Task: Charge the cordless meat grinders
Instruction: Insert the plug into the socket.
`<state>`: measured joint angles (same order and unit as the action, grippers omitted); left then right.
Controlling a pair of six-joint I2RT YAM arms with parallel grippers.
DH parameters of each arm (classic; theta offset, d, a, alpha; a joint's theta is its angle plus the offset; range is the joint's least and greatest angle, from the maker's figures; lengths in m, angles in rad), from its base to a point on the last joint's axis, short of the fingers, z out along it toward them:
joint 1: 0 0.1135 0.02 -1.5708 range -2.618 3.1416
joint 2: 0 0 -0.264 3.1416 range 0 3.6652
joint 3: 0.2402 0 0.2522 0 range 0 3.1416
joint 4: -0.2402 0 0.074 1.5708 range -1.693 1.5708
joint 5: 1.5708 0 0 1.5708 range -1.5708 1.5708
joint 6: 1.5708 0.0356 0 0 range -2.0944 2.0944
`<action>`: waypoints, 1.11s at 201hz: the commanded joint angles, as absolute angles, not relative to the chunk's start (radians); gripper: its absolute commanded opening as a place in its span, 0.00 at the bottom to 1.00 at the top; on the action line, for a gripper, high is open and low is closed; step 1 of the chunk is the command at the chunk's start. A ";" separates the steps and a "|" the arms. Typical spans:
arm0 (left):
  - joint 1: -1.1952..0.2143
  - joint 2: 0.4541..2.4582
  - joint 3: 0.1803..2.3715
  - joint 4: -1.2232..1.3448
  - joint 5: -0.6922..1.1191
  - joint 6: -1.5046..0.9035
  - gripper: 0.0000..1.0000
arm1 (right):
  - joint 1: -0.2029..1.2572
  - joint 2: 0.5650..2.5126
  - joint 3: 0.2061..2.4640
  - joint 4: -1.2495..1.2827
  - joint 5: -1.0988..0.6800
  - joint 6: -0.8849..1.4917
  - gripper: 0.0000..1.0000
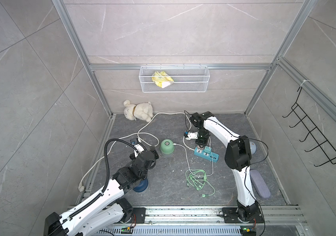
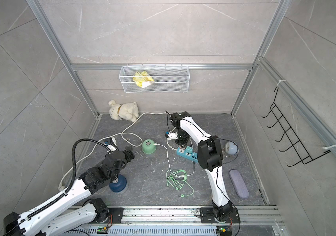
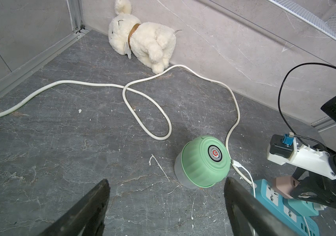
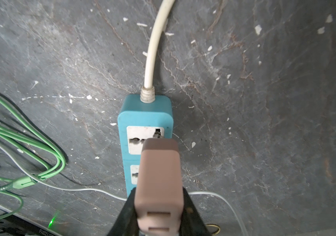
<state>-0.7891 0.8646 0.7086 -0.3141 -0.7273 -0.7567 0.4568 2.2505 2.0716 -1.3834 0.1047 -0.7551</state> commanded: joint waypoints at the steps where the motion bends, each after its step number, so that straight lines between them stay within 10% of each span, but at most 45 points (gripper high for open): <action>1: -0.782 0.853 0.723 -0.291 -0.740 -0.757 0.88 | 0.456 2.255 2.061 -1.420 0.070 -0.746 0.00; 223: -0.773 0.844 0.718 -0.291 -0.744 -0.760 0.89 | 0.452 2.297 2.044 -1.375 0.091 -0.720 0.00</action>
<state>-0.7788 0.8623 0.7086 -0.3107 -0.7273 -0.7582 0.4549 2.2696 2.0586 -1.3762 0.0898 -0.7353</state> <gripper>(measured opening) 0.886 0.293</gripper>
